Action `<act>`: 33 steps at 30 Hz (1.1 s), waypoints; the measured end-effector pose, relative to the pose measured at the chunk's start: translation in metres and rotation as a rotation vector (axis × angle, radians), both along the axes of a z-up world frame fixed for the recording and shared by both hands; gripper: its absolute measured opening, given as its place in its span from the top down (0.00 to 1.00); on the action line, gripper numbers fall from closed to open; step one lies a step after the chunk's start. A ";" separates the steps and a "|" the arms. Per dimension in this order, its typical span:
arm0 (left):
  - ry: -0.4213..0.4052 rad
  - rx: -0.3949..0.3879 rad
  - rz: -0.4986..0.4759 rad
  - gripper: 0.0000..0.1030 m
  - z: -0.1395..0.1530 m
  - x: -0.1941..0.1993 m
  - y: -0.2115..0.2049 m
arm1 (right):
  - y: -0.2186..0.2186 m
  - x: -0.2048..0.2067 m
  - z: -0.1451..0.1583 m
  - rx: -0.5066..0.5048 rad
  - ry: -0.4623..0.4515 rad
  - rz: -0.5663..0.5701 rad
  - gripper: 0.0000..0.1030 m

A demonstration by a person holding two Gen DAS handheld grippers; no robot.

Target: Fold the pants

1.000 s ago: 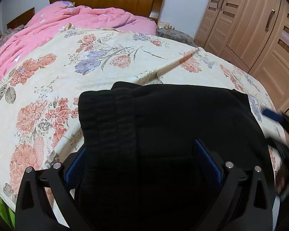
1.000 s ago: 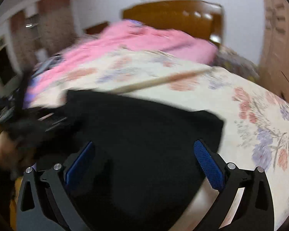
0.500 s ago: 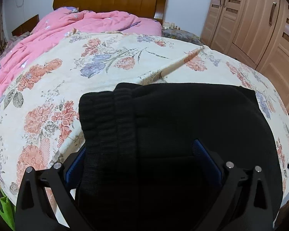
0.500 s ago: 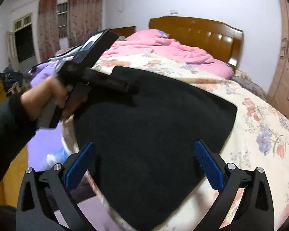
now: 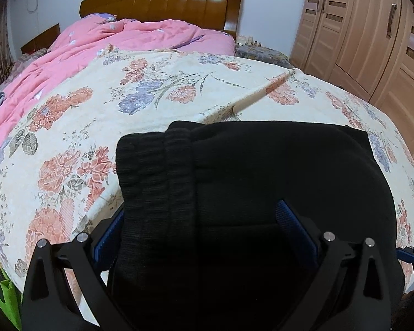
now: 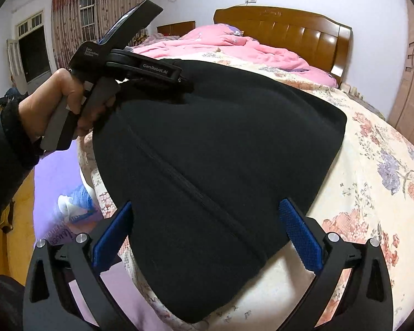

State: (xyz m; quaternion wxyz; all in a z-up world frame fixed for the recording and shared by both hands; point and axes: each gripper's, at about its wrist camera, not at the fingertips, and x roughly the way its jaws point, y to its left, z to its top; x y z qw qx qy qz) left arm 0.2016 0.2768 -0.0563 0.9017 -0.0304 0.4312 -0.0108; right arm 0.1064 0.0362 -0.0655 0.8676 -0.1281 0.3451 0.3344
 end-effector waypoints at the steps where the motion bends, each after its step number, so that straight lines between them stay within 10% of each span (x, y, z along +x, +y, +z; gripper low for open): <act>1: 0.001 0.004 0.001 0.02 0.000 0.000 0.000 | -0.001 0.000 0.000 0.000 0.007 -0.002 0.04; 8: -0.018 0.000 0.020 0.02 0.007 -0.006 0.002 | -0.030 -0.014 0.010 0.056 0.120 -0.049 0.04; 14: -0.383 0.036 0.116 0.02 0.047 -0.130 -0.022 | -0.089 -0.071 0.034 0.179 -0.021 -0.161 0.04; 21: -0.594 0.223 0.202 0.02 0.045 -0.252 -0.090 | -0.117 -0.115 0.030 0.254 -0.162 -0.284 0.04; 33: -0.607 0.191 0.196 0.02 0.027 -0.291 -0.132 | -0.123 -0.165 0.044 0.241 -0.383 -0.271 0.04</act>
